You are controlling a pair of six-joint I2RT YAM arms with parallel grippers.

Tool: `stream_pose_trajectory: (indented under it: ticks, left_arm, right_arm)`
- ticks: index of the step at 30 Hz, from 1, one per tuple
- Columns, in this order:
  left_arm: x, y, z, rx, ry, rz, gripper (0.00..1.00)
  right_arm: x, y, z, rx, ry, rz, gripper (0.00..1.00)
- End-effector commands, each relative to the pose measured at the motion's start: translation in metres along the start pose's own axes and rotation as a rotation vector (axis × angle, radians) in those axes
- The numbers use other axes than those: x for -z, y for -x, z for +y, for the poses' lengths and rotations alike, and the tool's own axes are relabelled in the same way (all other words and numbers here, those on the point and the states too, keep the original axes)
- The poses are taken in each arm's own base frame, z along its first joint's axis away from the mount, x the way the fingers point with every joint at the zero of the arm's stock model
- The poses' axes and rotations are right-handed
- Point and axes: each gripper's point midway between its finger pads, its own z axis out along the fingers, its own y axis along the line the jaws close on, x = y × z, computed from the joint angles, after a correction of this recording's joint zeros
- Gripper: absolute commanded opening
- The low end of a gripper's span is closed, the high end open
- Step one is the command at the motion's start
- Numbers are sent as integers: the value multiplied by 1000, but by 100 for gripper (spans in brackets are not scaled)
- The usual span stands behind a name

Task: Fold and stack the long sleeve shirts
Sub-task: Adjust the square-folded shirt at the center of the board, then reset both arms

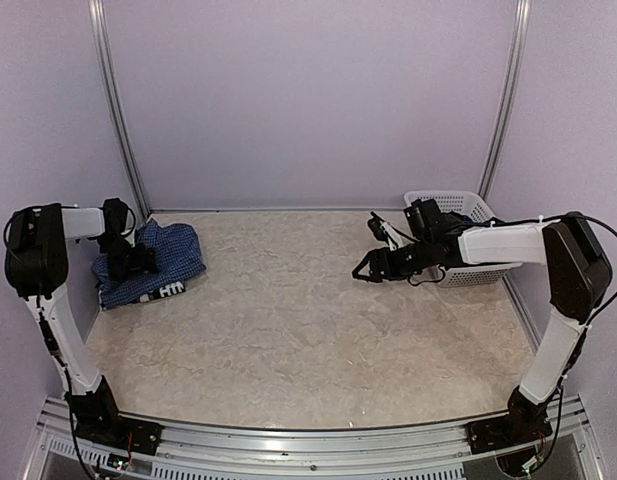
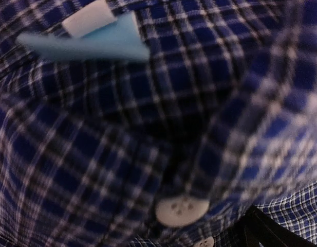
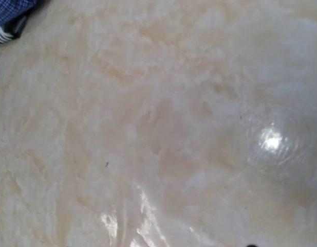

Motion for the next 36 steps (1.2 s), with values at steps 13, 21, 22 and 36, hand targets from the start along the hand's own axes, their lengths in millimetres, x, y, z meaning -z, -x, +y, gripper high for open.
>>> stream_pose_trajectory:
  ticks: [13, 21, 22, 36]
  left_arm:
    - [163, 74, -37, -65, -12, -542, 99]
    - [257, 65, -40, 81, -234, -827, 99]
    - [261, 61, -45, 73, -303, -834, 99]
    - [355, 18, -95, -135, -247, -1124, 99]
  right_arm:
    - [50, 21, -11, 86, -231, -100, 83]
    - [133, 64, -8, 95, -416, -315, 99]
    - [144, 70, -5, 102, -421, -342, 100]
    - [240, 115, 15, 278, -621, -554, 100]
